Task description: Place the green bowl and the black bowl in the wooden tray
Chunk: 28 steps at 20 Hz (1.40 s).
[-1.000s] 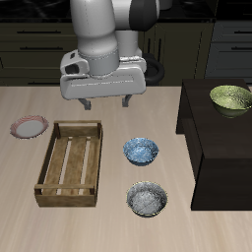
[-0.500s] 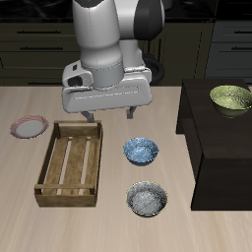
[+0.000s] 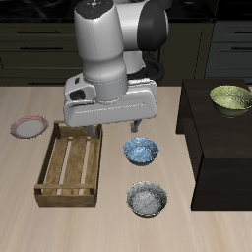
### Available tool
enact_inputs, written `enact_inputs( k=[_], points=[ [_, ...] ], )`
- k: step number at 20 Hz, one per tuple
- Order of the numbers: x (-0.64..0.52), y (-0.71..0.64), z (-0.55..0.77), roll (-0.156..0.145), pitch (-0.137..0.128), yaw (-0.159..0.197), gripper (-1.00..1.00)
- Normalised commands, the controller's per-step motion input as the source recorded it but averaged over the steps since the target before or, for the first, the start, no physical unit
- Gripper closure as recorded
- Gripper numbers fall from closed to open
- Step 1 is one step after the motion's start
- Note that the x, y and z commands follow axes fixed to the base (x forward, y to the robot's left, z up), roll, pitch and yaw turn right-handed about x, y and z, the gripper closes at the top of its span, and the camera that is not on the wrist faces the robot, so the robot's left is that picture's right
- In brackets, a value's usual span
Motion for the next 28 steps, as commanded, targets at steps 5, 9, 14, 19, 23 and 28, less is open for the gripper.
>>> enact_inputs(
  k=[5, 9, 14, 19, 23, 28],
  points=[
    [0.33, 0.04, -0.20, 0.012, 0.023, -0.004, -1.00],
    [0.25, -0.01, -0.19, -0.008, 0.023, 0.020, -1.00],
    [0.20, 0.01, -0.10, -0.015, 0.028, -0.016, -1.00],
    [0.10, 0.15, -0.17, 0.011, 0.025, 0.050, -1.00],
    [0.20, -0.02, -0.24, -0.009, 0.029, 0.055, -1.00],
    [0.22, -0.10, -0.33, -0.033, 0.044, 0.020, -1.00]
  ],
)
